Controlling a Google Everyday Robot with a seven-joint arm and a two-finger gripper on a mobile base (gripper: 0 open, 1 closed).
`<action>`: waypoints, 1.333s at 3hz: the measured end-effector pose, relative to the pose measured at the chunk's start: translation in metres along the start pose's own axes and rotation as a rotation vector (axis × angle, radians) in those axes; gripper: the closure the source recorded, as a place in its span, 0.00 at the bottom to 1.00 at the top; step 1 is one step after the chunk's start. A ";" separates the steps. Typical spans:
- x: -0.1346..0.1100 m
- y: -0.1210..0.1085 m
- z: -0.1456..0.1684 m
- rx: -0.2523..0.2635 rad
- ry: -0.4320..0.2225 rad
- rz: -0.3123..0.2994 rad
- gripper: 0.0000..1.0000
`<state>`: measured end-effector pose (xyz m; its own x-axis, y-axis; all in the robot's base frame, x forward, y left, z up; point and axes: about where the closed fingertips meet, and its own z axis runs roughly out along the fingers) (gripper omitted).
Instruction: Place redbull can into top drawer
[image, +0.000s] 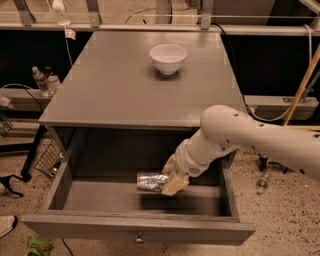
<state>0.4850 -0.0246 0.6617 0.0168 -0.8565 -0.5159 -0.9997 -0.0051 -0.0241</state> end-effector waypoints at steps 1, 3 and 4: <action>0.000 0.001 -0.001 -0.002 0.002 -0.001 0.75; -0.001 0.002 0.001 -0.006 0.003 -0.004 0.28; -0.002 0.003 0.002 -0.008 0.003 -0.006 0.05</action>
Offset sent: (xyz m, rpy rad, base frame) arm -0.0005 -0.0002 0.0008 -0.0021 0.0011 0.0017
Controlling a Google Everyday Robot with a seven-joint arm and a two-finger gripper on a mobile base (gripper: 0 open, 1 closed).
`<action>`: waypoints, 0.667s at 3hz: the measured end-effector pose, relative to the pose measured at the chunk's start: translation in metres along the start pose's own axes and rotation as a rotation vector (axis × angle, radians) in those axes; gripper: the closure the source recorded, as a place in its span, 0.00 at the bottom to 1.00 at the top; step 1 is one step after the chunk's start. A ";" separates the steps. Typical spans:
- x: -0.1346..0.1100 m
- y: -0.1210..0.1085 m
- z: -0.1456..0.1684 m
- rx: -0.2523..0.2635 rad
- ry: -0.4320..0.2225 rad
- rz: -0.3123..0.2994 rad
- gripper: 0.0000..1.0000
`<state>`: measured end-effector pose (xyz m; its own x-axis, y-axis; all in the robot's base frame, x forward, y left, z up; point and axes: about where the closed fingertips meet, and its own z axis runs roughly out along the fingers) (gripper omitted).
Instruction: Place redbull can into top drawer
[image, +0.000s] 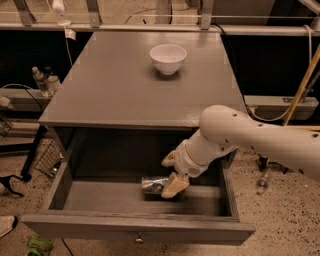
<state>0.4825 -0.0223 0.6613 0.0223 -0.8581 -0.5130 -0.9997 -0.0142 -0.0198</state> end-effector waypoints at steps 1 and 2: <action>0.000 0.000 0.000 -0.001 0.000 -0.001 0.00; 0.000 0.000 0.001 -0.001 0.000 -0.001 0.00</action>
Offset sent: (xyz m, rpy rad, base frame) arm -0.0004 0.0005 -0.0002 -0.0002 0.0006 0.0014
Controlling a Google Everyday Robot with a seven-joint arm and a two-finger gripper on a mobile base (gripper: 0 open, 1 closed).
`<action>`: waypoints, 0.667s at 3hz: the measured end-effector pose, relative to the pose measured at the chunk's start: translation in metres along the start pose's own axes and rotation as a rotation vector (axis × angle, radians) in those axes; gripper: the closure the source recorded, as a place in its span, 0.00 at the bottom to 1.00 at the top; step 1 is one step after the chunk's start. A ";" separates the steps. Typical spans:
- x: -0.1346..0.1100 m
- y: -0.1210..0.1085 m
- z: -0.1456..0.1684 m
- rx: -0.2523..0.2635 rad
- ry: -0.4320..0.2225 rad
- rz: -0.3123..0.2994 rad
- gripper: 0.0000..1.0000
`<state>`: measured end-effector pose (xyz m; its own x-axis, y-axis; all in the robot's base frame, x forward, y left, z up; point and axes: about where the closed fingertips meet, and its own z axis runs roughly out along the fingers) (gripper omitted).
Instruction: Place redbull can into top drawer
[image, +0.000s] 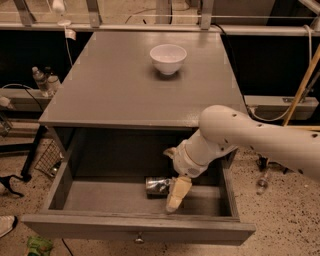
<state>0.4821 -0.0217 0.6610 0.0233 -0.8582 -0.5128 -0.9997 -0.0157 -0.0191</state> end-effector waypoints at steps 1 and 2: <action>0.000 0.002 -0.010 0.014 0.020 0.001 0.00; 0.010 0.009 -0.039 0.068 0.041 0.028 0.00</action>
Offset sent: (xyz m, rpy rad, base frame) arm -0.0157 -0.0648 0.0556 -0.0634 -0.0904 -0.1371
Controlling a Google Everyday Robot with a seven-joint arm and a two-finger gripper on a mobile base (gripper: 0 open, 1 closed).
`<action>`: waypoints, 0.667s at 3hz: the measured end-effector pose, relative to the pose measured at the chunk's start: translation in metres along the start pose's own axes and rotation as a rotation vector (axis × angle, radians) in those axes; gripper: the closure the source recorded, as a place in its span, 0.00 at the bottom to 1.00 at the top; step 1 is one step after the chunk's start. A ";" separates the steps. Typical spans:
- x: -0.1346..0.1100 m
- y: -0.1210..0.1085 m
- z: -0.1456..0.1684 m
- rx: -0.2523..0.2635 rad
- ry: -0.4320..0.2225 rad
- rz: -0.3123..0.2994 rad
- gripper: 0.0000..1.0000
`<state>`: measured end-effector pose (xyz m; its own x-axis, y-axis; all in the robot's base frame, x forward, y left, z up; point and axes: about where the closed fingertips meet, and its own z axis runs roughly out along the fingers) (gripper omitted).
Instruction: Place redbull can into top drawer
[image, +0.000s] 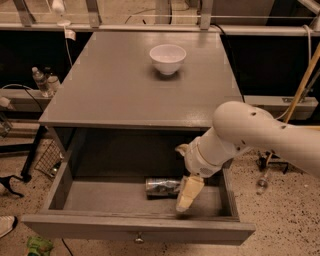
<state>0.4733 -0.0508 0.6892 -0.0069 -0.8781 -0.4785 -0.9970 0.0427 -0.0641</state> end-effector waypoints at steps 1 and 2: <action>0.024 0.004 -0.036 0.066 0.008 0.056 0.00; 0.058 0.009 -0.071 0.126 0.011 0.142 0.00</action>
Offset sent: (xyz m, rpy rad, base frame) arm -0.0241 -0.1479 0.0496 0.0054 -0.0530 -0.3230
